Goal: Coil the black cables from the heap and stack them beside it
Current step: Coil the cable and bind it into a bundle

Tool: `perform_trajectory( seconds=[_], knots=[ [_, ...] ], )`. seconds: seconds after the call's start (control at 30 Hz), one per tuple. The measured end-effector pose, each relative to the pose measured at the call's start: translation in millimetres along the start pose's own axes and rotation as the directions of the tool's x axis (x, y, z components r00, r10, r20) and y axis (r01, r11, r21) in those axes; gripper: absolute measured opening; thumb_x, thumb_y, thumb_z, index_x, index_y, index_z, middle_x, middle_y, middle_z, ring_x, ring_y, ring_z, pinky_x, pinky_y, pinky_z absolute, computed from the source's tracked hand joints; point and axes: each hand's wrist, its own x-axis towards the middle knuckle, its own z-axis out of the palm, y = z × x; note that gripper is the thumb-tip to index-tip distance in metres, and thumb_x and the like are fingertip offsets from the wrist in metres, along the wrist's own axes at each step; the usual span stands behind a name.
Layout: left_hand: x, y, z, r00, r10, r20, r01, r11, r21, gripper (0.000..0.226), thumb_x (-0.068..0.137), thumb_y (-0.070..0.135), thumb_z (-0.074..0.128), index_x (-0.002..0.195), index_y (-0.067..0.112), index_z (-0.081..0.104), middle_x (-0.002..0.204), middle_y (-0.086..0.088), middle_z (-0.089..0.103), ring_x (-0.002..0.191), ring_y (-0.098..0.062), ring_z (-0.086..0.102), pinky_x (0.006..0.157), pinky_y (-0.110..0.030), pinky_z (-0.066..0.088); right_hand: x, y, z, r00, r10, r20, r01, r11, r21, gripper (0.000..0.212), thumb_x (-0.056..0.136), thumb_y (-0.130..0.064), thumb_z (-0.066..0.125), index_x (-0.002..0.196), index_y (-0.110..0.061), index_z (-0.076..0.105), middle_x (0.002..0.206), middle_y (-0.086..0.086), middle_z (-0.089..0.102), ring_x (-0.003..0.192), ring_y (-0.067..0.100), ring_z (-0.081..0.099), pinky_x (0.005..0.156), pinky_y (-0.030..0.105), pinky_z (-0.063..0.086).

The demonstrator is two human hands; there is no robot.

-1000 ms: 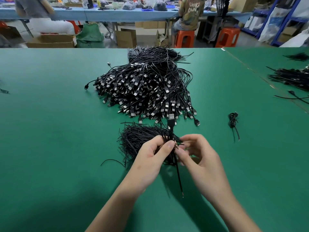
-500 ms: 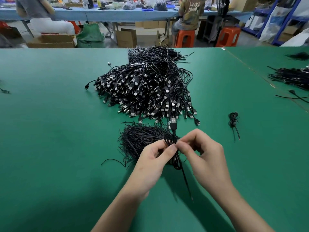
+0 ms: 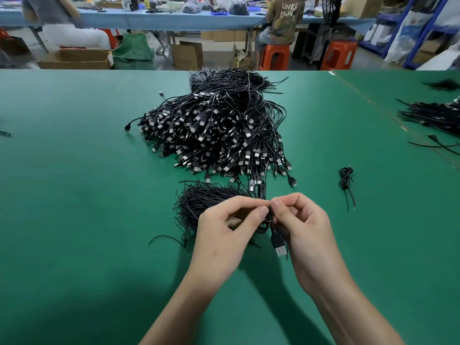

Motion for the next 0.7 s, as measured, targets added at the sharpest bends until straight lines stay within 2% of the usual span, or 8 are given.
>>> perform_trajectory(
  seconds=[0.07,0.17,0.27,0.33,0.47,0.57,0.67,0.7],
  knots=[
    [3,1,0,0.999,-0.009,-0.036,0.009,1.0,0.019,0.033,0.085,0.023,0.078,0.111,0.041,0.07,0.093,0.009,0.077,0.08,-0.007,0.068,0.078,-0.025,0.052,0,-3,1,1.0,0.004,0.015,-0.004,1.0,0.012,0.018,0.098,-0.008,0.063,0.08,-0.011,0.061,0.058,-0.004,0.053,0.049,0.006,0.039,0.049,0.016,0.035],
    [3,-1,-3,0.993,0.11,-0.048,-0.096,0.968,0.23,0.063,0.085,0.02,0.08,0.137,0.046,0.056,0.099,0.02,0.074,0.08,0.001,0.059,0.081,-0.016,0.046,4,-3,1,0.998,0.063,0.024,-0.064,0.996,0.057,0.017,0.099,-0.006,0.06,0.081,-0.009,0.06,0.056,-0.005,0.052,0.047,0.005,0.038,0.05,0.016,0.035],
    [3,-1,-3,0.941,0.338,0.011,-0.301,0.823,0.482,0.05,0.088,0.018,0.074,0.135,0.033,0.067,0.112,0.02,0.07,0.102,0.002,0.059,0.094,-0.029,0.046,7,1,2,0.991,0.131,0.02,-0.132,0.987,0.09,0.016,0.097,-0.004,0.06,0.083,-0.009,0.06,0.056,-0.005,0.053,0.045,0.004,0.039,0.049,0.016,0.036],
    [3,-2,-4,0.912,0.41,0.03,-0.363,0.77,0.525,0.042,0.091,0.014,0.072,0.128,0.032,0.072,0.109,0.014,0.067,0.106,-0.01,0.059,0.094,-0.033,0.047,10,3,3,0.984,0.177,0.016,-0.178,0.975,0.137,0.017,0.095,0.001,0.061,0.082,-0.01,0.059,0.057,-0.005,0.053,0.044,0.003,0.041,0.048,0.014,0.039],
    [0,-1,-6,0.96,0.271,0.067,-0.277,0.892,0.358,0.037,0.097,0.017,0.066,0.127,0.036,0.073,0.09,0.011,0.066,0.084,-0.015,0.063,0.081,-0.028,0.052,14,4,6,0.984,0.18,0.006,-0.179,0.972,0.154,0.021,0.093,0.006,0.059,0.08,-0.011,0.059,0.058,-0.005,0.056,0.045,0.001,0.046,0.048,0.013,0.042],
    [1,-1,-8,0.983,0.158,0.093,-0.175,0.96,0.22,0.024,0.1,0.024,0.064,0.118,0.031,0.079,0.104,0.018,0.077,0.094,-0.007,0.072,0.085,-0.022,0.053,16,6,8,0.991,0.13,-0.018,-0.128,0.987,0.095,0.015,0.096,-0.003,0.063,0.082,-0.01,0.061,0.064,0.0,0.06,0.053,0.006,0.053,0.054,0.018,0.045],
    [6,-4,-9,0.998,0.002,0.068,-0.01,0.994,0.113,0.012,0.092,0.027,0.077,0.101,0.033,0.081,0.098,0.01,0.079,0.093,-0.012,0.072,0.083,-0.038,0.057,17,7,9,0.996,0.091,-0.017,-0.09,0.995,0.032,0.015,0.097,-0.01,0.065,0.083,-0.01,0.062,0.062,-0.001,0.059,0.059,0.01,0.053,0.062,0.024,0.047],
    [7,-5,-9,0.998,-0.048,0.049,0.046,0.998,0.037,0.022,0.085,0.025,0.082,0.104,0.036,0.077,0.096,0.007,0.078,0.09,-0.015,0.071,0.08,-0.039,0.057,17,8,9,0.997,0.074,-0.013,-0.074,0.997,0.006,0.015,0.098,-0.01,0.064,0.083,-0.011,0.061,0.06,-0.003,0.058,0.057,0.009,0.052,0.061,0.023,0.046]
  ],
)
